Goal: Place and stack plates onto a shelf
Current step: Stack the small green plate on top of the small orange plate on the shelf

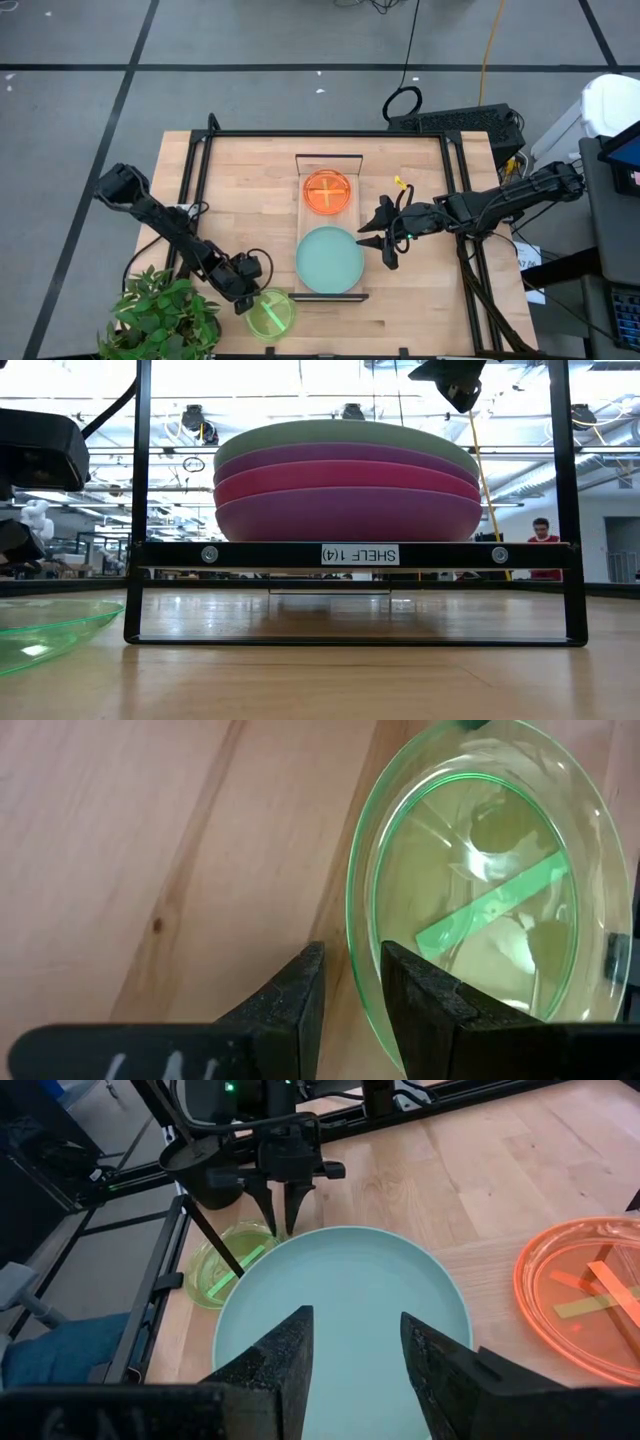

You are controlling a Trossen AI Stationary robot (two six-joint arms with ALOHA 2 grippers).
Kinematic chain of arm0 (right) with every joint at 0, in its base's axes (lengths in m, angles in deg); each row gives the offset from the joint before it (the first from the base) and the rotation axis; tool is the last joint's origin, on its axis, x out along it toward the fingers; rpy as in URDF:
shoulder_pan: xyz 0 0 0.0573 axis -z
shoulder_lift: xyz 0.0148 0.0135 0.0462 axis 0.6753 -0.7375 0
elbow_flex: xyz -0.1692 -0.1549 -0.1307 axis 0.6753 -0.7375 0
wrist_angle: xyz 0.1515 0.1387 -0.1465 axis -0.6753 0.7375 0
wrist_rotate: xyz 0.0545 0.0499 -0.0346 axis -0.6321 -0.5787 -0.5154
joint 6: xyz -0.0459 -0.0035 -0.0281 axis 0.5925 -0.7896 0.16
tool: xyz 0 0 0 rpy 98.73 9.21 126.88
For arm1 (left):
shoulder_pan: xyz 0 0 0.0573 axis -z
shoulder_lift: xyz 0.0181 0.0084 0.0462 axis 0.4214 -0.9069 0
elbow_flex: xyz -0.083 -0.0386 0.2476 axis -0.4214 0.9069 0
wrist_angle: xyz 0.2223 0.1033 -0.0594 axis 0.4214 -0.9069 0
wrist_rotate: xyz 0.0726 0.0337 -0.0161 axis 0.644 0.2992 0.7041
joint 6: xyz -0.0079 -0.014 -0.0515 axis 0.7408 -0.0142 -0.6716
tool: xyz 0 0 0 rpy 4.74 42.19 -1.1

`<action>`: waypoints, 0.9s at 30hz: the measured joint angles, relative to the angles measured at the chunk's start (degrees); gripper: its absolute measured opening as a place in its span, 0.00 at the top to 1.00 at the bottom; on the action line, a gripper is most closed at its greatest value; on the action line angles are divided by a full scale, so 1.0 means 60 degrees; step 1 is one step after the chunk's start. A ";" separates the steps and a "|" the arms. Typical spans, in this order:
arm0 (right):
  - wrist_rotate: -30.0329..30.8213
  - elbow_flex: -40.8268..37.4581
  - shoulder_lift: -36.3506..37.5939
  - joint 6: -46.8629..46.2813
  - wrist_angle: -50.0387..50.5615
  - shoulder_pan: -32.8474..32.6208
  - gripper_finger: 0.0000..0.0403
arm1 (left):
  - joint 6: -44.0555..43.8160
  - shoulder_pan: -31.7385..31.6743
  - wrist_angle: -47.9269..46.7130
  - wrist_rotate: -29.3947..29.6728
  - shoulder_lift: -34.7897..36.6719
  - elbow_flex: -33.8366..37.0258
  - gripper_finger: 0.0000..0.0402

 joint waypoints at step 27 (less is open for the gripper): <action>0.0000 0.0000 0.0000 0.0002 0.0000 0.0001 0.66 | 0.0612 -0.0007 0.0248 -0.0141 0.0042 0.0026 0.99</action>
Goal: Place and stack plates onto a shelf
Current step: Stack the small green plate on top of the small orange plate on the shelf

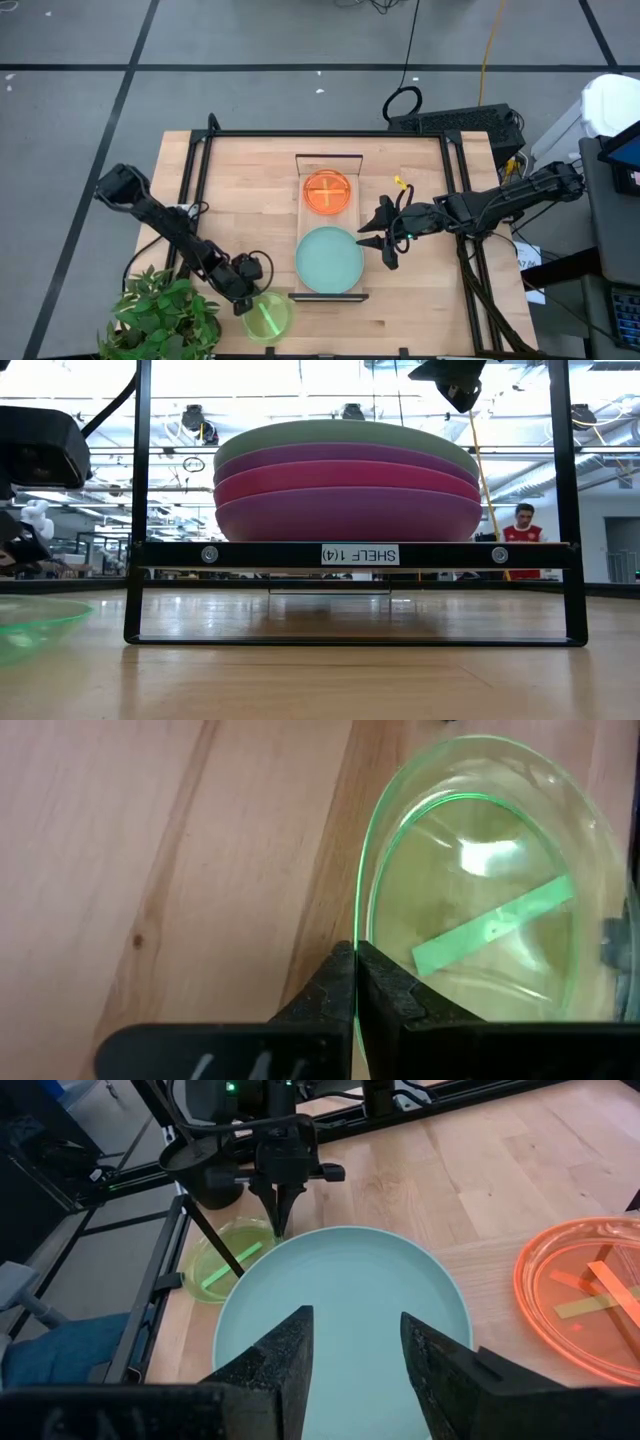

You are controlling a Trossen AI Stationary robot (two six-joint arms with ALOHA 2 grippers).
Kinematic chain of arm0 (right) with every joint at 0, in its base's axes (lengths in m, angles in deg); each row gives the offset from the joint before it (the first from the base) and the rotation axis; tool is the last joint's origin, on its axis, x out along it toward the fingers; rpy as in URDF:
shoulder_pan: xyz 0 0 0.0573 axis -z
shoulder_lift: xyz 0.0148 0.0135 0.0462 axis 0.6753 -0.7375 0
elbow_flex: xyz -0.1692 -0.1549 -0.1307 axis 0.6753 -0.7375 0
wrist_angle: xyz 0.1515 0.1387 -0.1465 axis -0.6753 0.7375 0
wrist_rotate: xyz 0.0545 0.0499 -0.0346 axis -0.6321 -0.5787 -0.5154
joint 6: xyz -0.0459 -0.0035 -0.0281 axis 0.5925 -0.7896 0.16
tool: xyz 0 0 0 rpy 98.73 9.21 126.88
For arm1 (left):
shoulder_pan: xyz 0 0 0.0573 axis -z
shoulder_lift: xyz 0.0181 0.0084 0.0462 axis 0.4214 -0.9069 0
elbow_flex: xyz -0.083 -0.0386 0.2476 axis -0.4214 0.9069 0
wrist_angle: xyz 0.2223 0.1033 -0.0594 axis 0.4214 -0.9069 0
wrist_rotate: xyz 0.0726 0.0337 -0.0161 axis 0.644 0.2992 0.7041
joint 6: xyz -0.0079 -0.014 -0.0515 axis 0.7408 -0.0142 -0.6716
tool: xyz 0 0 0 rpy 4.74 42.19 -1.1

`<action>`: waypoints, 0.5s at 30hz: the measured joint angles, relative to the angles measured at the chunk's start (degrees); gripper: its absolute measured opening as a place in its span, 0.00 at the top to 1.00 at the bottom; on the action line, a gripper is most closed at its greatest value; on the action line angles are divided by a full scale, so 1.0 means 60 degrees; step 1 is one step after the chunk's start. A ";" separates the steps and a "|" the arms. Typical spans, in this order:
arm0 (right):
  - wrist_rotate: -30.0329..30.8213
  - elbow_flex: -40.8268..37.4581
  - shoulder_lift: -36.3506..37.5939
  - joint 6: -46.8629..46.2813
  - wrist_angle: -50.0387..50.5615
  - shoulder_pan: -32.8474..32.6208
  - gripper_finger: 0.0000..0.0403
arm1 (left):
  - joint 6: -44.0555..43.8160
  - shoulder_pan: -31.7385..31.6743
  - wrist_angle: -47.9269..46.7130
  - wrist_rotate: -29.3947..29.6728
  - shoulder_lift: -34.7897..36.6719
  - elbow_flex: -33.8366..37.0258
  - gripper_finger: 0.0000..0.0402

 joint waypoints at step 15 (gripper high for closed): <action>0.0000 0.0000 0.0000 0.0030 0.0004 0.0001 0.66 | 0.0741 -0.0592 -0.2156 0.0213 0.2592 0.0008 0.99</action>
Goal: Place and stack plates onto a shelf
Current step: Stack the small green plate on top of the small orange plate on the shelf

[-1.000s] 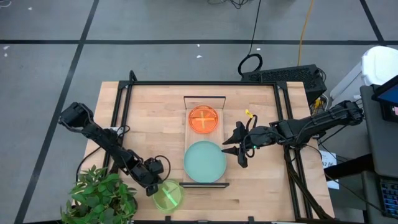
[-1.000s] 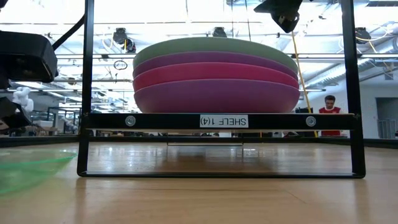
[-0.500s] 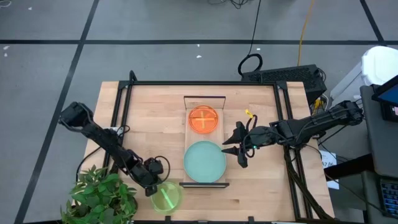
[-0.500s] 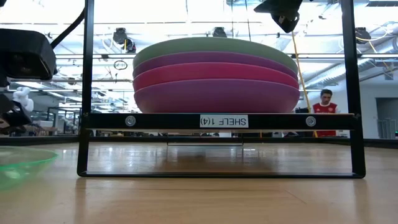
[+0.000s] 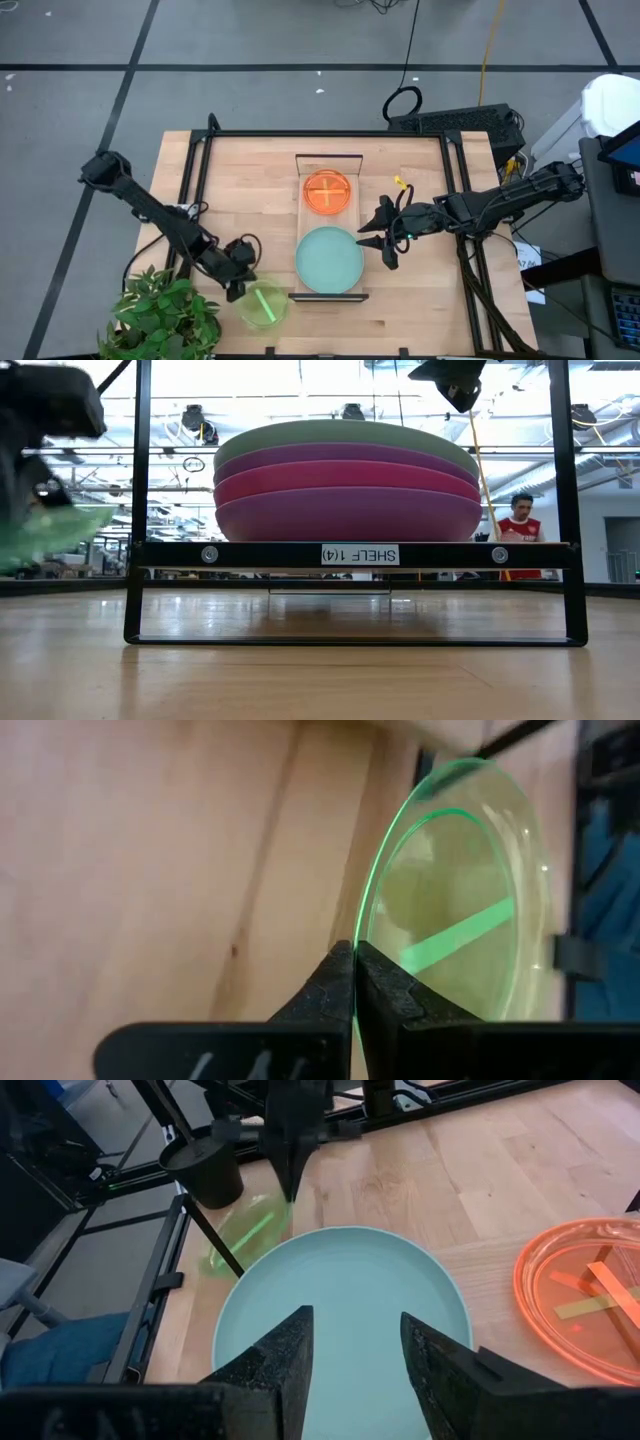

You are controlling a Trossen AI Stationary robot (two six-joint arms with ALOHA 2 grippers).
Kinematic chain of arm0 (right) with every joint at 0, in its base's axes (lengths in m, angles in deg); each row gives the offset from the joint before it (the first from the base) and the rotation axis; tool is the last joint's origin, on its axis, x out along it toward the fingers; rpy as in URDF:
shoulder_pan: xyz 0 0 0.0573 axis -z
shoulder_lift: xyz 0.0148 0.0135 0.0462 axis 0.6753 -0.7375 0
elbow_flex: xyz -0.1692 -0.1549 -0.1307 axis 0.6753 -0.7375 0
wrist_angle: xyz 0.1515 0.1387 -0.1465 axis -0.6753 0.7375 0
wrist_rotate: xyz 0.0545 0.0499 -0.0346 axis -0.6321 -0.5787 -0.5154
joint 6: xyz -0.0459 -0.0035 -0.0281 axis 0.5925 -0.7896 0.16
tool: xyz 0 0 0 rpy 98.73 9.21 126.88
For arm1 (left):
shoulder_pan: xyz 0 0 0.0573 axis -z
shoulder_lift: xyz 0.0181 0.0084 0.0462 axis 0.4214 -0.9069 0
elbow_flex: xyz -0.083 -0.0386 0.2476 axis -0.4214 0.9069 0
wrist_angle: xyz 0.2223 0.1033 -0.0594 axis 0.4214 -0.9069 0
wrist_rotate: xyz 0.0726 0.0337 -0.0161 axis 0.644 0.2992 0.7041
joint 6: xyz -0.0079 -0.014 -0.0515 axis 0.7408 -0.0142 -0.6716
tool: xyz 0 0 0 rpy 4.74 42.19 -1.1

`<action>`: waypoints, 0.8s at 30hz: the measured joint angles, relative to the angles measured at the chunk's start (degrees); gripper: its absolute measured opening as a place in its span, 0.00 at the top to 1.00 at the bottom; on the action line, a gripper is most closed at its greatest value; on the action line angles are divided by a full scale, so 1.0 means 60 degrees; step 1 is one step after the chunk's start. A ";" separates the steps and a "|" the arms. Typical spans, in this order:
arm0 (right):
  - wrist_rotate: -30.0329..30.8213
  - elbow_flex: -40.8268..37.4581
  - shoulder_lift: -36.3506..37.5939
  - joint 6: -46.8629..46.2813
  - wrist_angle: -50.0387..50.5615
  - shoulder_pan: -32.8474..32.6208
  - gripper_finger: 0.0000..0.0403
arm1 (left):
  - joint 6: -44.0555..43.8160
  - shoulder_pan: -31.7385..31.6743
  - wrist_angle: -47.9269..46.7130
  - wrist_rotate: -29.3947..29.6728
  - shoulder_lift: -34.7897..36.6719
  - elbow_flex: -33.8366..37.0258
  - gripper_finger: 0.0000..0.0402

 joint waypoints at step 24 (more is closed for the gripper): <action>-0.0036 0.0000 0.0000 0.0003 0.0004 0.0002 0.66 | 0.2661 -0.2680 -0.1199 0.2062 0.4253 0.0000 0.99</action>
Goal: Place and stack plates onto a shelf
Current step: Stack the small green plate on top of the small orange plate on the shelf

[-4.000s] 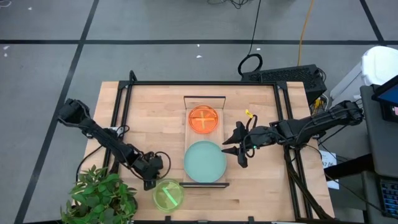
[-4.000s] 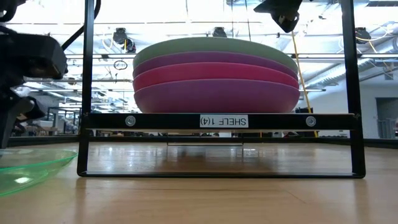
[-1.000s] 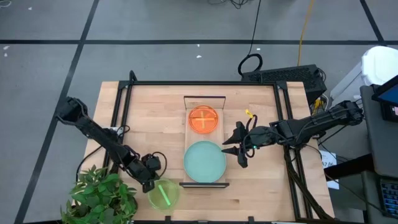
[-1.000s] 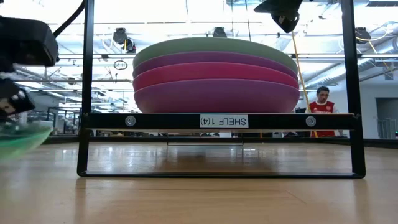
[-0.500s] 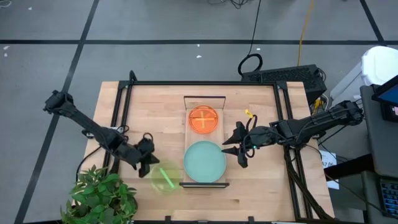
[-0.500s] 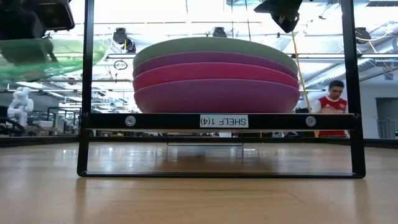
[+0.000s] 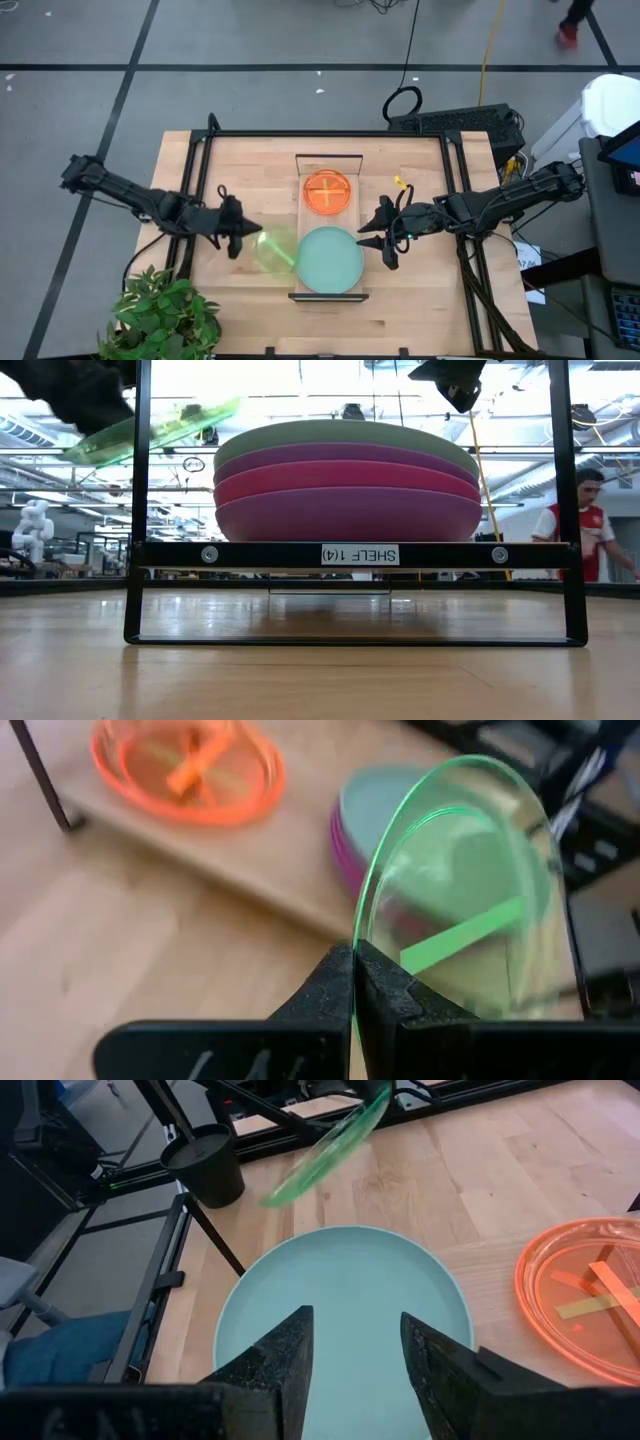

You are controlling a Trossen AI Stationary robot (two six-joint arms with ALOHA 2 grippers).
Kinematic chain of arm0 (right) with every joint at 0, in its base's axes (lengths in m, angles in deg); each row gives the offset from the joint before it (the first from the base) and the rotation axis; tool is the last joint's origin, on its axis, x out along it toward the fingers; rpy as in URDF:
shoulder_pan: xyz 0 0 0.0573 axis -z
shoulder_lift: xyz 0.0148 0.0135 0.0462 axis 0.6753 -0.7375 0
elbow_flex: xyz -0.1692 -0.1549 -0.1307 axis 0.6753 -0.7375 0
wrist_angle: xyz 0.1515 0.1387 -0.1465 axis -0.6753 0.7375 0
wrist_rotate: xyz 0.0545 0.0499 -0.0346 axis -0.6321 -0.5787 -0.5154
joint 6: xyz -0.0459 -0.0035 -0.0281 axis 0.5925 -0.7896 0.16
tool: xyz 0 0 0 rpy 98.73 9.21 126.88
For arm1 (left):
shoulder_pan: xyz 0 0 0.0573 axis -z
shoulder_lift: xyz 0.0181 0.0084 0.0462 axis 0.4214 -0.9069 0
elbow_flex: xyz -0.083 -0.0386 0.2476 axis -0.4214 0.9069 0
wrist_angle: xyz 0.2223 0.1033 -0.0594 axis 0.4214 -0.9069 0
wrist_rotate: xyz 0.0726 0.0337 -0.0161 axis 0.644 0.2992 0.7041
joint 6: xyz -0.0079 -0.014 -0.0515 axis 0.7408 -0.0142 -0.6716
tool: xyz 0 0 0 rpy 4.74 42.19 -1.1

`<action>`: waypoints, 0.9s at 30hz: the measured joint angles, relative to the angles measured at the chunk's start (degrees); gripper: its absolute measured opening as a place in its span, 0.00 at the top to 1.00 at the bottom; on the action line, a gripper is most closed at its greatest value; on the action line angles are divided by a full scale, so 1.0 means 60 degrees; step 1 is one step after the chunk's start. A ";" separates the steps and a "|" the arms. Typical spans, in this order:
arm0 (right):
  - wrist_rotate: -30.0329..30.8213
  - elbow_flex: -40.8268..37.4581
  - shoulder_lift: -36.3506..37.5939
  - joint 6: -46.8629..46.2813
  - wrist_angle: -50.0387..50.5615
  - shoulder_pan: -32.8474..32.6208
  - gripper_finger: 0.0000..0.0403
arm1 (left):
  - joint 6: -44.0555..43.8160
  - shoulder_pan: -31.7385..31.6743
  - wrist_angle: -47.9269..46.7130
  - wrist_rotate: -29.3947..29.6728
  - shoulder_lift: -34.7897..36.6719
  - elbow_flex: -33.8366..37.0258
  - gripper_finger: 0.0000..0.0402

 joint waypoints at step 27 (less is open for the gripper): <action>0.0044 0.0000 0.0002 0.0760 0.0031 0.0011 0.67 | 0.2241 -0.3722 0.5247 0.0030 -0.0798 -0.0015 0.99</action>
